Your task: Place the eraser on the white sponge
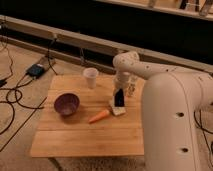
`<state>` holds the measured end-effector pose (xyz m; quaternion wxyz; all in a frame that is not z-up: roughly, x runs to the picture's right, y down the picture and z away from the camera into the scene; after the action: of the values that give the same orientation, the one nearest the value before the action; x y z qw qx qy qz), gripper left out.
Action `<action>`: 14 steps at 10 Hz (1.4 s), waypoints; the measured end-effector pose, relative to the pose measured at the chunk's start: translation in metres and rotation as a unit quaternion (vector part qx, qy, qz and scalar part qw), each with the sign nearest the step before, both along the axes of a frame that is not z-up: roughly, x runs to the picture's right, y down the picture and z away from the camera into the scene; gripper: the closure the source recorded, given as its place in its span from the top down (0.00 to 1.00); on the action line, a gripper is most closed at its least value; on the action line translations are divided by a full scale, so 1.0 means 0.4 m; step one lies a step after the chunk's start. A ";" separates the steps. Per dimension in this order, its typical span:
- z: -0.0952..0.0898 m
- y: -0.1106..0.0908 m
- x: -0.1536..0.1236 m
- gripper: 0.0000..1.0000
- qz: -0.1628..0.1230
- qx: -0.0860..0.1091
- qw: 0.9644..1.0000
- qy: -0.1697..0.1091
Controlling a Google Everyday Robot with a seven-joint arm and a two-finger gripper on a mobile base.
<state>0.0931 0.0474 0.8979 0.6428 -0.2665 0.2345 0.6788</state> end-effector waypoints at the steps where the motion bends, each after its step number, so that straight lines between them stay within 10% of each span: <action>1: 0.004 0.006 -0.001 0.00 0.000 -0.005 1.000 -0.001; 8: 0.020 0.079 -0.014 0.05 -0.003 -0.036 0.999 -0.014; 14: 0.034 0.099 -0.021 0.68 -0.001 -0.044 0.999 -0.018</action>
<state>0.0847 0.0872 0.9115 0.6349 -0.3065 0.2529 0.6626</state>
